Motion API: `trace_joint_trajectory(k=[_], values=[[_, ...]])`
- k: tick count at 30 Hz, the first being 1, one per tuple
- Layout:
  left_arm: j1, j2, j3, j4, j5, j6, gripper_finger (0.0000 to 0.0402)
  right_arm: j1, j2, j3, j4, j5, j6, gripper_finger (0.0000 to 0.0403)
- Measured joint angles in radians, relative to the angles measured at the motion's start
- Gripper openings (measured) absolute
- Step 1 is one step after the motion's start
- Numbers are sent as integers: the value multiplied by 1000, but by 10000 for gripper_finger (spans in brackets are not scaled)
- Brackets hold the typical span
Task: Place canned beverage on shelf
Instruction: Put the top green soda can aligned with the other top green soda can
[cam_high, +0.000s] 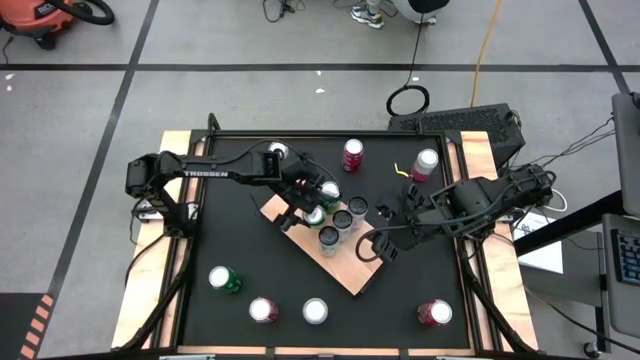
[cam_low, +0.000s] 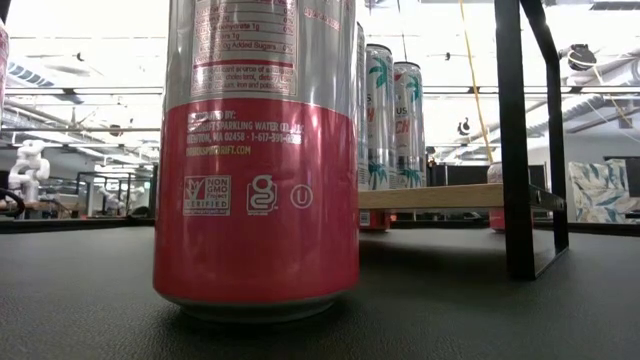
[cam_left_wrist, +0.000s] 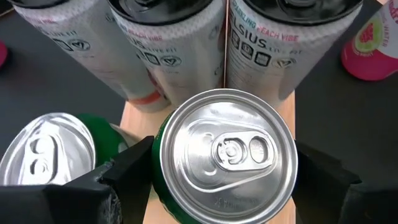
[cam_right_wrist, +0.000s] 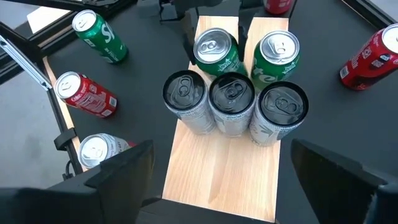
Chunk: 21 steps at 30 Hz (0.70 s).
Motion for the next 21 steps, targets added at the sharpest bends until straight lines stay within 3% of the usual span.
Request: trace_joint_trajectory(k=[15,21], values=[[0,10,-12,24,-24,-1,296,-3,0,0,-1,0,1,352],[0,10,-13,25,-49,-1,333,-4,0,0,-1,0,1,352]])
